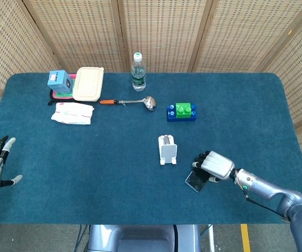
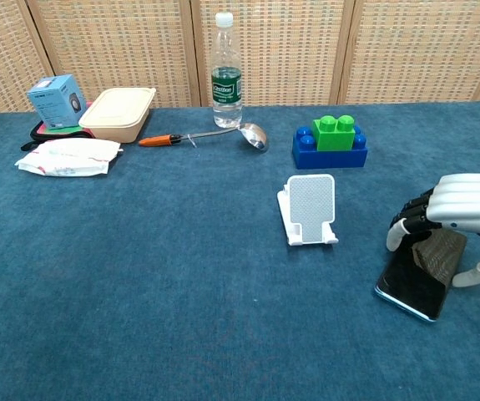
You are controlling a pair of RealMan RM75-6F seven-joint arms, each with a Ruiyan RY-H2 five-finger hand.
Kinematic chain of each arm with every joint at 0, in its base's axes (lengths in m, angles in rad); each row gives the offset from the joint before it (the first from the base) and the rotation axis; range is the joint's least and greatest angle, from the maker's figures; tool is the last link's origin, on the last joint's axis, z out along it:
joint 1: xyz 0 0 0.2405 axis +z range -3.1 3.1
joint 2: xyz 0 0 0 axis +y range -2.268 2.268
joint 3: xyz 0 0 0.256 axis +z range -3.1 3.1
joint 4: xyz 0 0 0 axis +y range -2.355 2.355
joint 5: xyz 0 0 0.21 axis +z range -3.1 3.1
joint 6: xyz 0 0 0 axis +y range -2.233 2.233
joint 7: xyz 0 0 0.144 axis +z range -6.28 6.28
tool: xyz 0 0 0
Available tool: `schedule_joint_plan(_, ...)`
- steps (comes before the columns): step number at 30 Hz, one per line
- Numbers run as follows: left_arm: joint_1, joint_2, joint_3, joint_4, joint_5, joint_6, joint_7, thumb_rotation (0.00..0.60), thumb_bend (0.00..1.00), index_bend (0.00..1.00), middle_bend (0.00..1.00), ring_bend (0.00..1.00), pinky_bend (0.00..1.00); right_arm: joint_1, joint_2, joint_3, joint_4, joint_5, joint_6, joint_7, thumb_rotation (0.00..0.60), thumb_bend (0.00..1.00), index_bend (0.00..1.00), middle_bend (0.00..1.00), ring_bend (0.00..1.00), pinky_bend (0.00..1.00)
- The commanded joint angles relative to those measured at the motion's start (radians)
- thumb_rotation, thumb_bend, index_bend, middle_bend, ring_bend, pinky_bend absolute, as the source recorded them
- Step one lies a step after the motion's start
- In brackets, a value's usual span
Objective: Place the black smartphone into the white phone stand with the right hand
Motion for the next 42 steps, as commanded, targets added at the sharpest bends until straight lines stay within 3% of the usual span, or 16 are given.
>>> schedule_joint_plan(1,0.0,0.0,0.001,0.001,0.001,0.001,-0.001,0.6,0.0,0.0,0.0,0.0,0.0,-0.013,-0.005,-0.006,0.024,-0.001,0.034,0.016,0.6,0.6,0.56,0.55,0.45,0.42)
schedule_joint_plan(16,-0.004,0.0,0.003,0.003,-0.003,-0.008,-0.005,0.6,0.0,0.0,0.0,0.0,0.0,-0.018,0.068,0.014,0.003,0.006,0.164,-0.058,0.6,0.65,0.56,0.55,0.45,0.42)
schedule_joint_plan(25,-0.006,0.007,0.003,0.001,-0.002,-0.013,-0.018,0.6,0.0,0.0,0.0,0.0,0.0,0.051,0.172,0.128,-0.112,0.021,0.258,-0.369,0.6,0.65,0.56,0.54,0.45,0.42)
schedule_joint_plan(32,-0.005,0.01,0.007,-0.004,0.005,-0.011,-0.023,0.6,0.0,0.0,0.0,0.0,0.0,0.123,0.241,0.188,-0.292,0.002,0.218,-0.622,0.6,0.65,0.56,0.54,0.46,0.42)
schedule_joint_plan(36,-0.001,0.016,0.011,-0.012,0.02,0.001,-0.03,0.6,0.0,0.0,0.0,0.0,0.0,0.162,0.232,0.228,-0.339,-0.029,0.207,-0.786,0.6,0.65,0.56,0.54,0.46,0.42)
schedule_joint_plan(42,0.004,0.022,0.016,-0.016,0.033,0.01,-0.044,0.6,0.0,0.0,0.0,0.0,0.0,0.194,0.166,0.246,-0.301,-0.074,0.169,-0.981,0.6,0.65,0.56,0.54,0.47,0.42)
